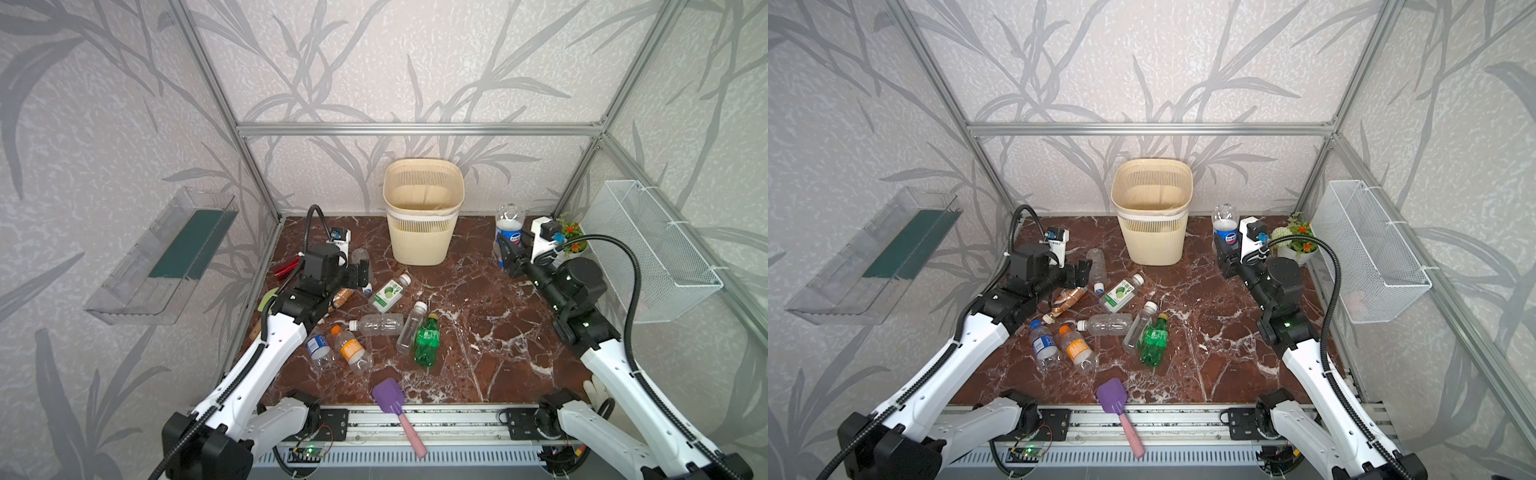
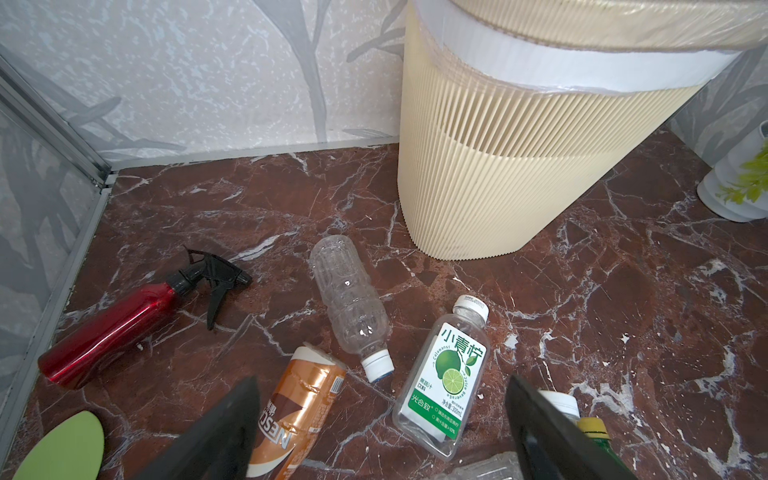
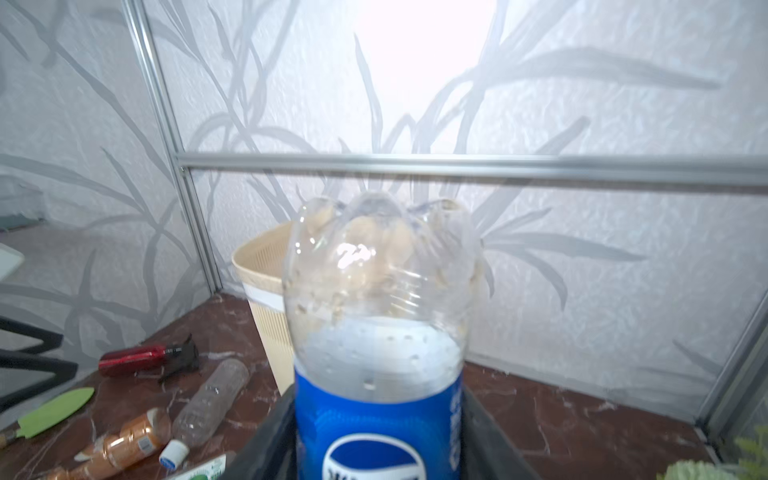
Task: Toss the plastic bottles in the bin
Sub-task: 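Lift the Pepsi bottle with the right gripper and drop it into the bin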
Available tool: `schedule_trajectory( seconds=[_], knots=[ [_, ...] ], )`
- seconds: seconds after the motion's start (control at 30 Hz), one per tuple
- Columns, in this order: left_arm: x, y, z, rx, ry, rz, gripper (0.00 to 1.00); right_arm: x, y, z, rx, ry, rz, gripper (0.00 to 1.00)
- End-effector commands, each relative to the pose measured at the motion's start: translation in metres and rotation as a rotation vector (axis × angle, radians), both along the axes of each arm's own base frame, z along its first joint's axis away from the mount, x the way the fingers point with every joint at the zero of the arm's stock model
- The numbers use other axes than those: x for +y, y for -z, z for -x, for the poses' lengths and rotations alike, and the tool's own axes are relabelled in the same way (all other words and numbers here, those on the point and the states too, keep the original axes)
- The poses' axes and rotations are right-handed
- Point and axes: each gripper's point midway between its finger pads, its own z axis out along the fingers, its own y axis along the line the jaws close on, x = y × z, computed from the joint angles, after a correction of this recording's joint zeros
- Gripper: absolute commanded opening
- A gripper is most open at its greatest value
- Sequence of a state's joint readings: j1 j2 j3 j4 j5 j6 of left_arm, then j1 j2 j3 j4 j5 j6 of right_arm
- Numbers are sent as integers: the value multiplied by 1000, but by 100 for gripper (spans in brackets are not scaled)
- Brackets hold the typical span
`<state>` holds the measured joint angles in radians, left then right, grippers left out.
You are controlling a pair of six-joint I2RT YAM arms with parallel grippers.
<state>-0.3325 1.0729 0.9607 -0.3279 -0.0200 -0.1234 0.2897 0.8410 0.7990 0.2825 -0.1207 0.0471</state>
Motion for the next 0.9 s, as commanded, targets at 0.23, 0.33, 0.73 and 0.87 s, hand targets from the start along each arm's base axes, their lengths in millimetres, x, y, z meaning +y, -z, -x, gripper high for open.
schedule_trajectory(
  seconds=[0.23,0.33,0.73,0.87],
  knots=[
    [-2,-16,-1,-50,15,-1,91,-15,-110,62,-417,2,-108,55],
    [-2,-18,0,-54,18,1,91,-7,-139,64,-525,-56,-172,55],
    [5,-27,4,-83,-7,-12,91,127,-83,-144,360,-281,109,99],
    [10,-27,4,-91,-34,-20,91,103,-104,-126,125,-202,-12,99]
  ],
)
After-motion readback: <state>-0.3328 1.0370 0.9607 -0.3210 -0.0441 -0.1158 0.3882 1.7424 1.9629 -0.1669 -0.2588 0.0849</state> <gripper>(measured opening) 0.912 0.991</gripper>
